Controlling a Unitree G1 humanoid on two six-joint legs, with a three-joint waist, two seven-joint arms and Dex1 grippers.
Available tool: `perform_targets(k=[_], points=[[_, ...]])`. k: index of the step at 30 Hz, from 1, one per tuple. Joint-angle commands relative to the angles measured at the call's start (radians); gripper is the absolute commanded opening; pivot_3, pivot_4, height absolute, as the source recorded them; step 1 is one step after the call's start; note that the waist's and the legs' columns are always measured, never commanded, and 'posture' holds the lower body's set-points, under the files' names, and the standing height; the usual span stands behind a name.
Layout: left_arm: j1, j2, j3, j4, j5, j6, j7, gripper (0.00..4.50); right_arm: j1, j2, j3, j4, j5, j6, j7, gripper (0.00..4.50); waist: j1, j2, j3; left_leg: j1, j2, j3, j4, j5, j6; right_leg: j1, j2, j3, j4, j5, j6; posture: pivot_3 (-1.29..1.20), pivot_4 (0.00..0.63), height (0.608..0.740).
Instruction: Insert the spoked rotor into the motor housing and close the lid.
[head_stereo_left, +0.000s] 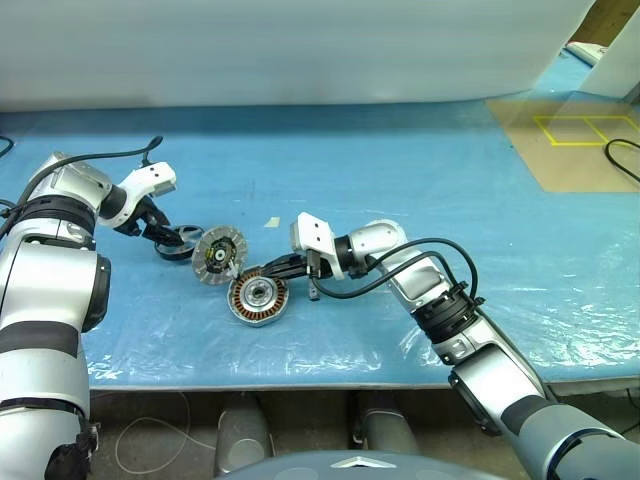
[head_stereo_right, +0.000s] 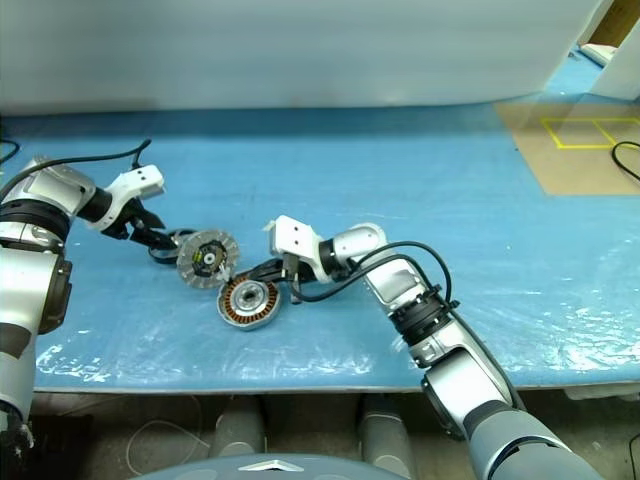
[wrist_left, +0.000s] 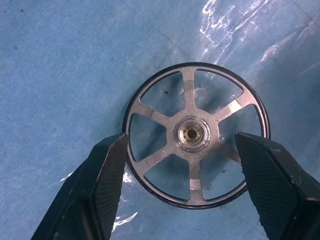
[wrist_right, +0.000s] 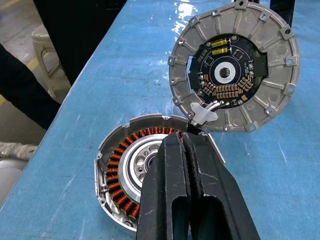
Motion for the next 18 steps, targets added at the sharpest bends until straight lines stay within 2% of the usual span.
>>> perform_targets(k=[1, 17, 18], points=[[0.004, 0.002, 0.002, -0.003, -0.002, 0.006, 0.002, 3.58, -0.023, 0.007, -0.001, -0.011, 0.000, -0.019, 0.003, 0.00, 0.000, 0.000, 0.000, 0.000, 0.000, 0.000, 0.000, 0.000, 0.000, 0.000, 0.000, 0.000, 0.000, 0.000, 0.000, 0.00, 0.150, 0.740], [0.024, -0.027, -0.006, -0.003, 0.003, 0.014, -0.016, 3.58, -0.019, 0.009, 0.002, -0.020, -0.006, -0.015, -0.003, 0.00, 0.000, 0.000, 0.000, 0.000, 0.000, 0.000, 0.000, 0.000, 0.000, 0.000, 0.000, 0.000, -0.001, 0.000, 0.000, 0.00, 0.150, 0.740], [0.025, -0.029, -0.007, -0.002, 0.004, 0.016, -0.017, 3.40, -0.019, 0.009, 0.002, -0.021, -0.006, -0.015, -0.003, 0.00, 0.000, 0.000, 0.000, 0.000, 0.000, 0.000, 0.000, 0.000, 0.000, 0.000, 0.000, 0.000, -0.001, 0.000, 0.000, 0.00, 0.150, 0.740]])
